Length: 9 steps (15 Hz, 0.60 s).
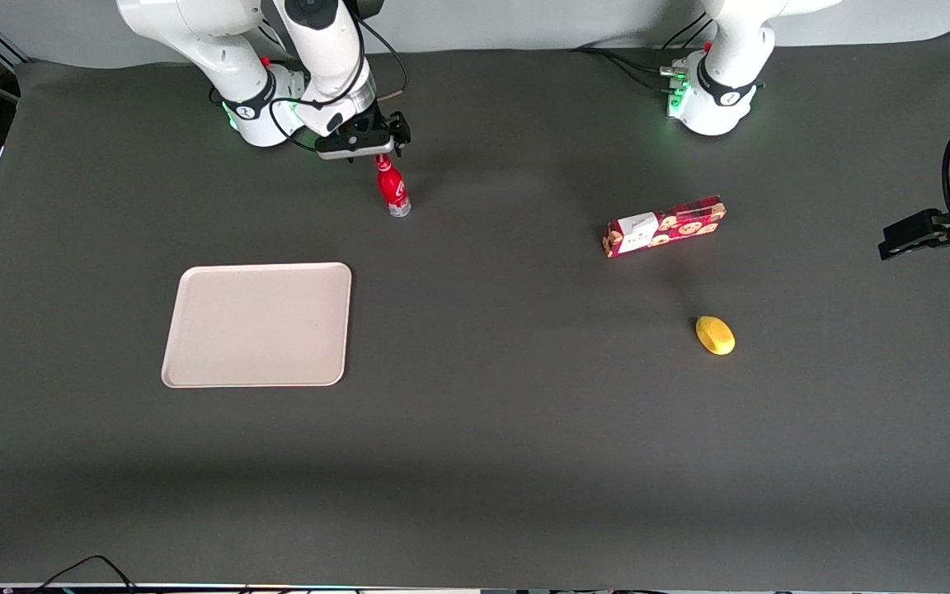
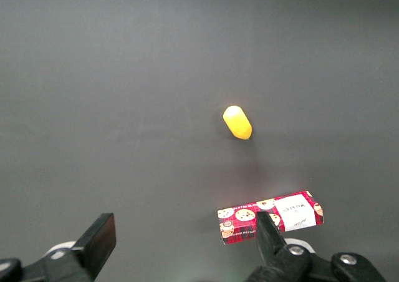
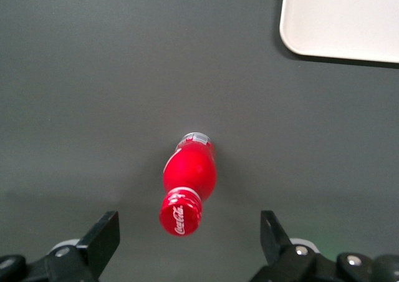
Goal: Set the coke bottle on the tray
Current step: 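Lower the open right gripper around the bottle neck and close it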
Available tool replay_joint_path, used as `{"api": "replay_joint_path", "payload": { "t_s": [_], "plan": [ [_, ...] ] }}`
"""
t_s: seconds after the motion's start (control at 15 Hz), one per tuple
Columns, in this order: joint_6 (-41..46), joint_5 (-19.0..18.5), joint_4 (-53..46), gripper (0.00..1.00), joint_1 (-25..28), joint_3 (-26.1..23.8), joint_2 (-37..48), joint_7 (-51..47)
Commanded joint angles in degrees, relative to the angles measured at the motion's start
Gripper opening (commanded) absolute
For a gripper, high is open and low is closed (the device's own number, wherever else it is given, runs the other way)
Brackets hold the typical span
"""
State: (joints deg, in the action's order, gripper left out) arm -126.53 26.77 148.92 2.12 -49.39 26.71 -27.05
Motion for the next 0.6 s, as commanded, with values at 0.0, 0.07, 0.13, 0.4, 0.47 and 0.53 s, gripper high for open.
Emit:
{"api": "replay_joint_path", "payload": {
  "t_s": [0.0, 0.07, 0.13, 0.4, 0.47, 0.53],
  "plan": [
    [-3.45, 1.53, -0.04, 1.00, -0.36, -0.80, -3.76, 0.07],
    [-4.07, 1.53, -0.04, 1.00, -0.36, -0.97, -4.64, -0.10],
    [-4.77, 1.53, -0.04, 1.00, -0.36, -1.76, -5.70, -0.28],
    [-5.57, 1.53, 0.66, 1.00, -0.36, -2.29, -7.02, -0.46],
    [-5.57, 1.53, 0.75, 1.00, -0.36, -2.38, -7.02, -0.46],
    [-5.66, 1.53, 0.84, 1.00, -0.45, -2.38, -7.11, -0.37]
  ]
}}
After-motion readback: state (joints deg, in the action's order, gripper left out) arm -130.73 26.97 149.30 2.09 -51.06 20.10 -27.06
